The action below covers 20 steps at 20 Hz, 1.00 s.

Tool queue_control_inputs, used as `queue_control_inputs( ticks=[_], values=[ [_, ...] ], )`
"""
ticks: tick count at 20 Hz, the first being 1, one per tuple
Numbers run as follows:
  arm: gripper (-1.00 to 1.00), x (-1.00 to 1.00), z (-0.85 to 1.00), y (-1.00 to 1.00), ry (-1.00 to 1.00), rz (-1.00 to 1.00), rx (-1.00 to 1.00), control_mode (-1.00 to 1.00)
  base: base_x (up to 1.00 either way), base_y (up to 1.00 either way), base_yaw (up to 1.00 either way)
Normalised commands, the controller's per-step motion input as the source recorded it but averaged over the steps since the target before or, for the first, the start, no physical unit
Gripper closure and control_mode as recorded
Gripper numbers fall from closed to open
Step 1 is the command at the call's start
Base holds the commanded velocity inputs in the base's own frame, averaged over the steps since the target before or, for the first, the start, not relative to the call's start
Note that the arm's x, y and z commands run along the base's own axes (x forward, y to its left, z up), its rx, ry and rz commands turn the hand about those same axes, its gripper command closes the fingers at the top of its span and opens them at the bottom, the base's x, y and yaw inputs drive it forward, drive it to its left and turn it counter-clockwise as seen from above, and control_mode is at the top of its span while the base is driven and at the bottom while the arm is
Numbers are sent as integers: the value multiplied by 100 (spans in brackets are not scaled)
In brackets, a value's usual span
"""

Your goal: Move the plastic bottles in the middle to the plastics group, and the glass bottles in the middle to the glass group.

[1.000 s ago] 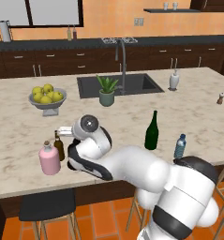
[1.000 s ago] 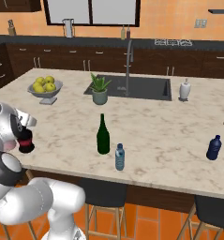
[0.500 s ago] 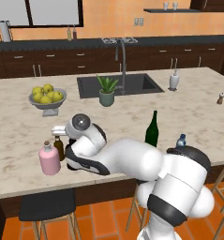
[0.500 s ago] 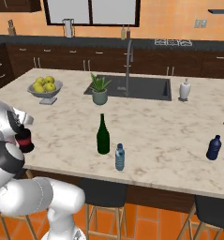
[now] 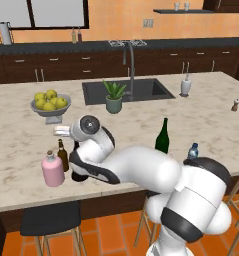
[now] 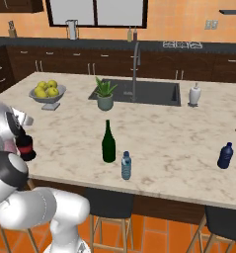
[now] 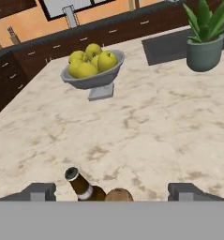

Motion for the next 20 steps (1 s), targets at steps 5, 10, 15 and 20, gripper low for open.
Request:
queue_control_inputs(
  ticks=[5, 10, 15, 20],
  values=[
    [-100, 1, 63, -28, 0, 0, 0, -100, 0, 0, 0],
    [-100, -2, 61, -44, 0, 0, 0, -100, 0, 0, 0],
    [-100, -19, 46, -56, 0, 0, 0, -100, 0, 0, 0],
    [-100, -34, 21, -77, 0, 0, 1, -100, 0, 0, 0]
  ],
)
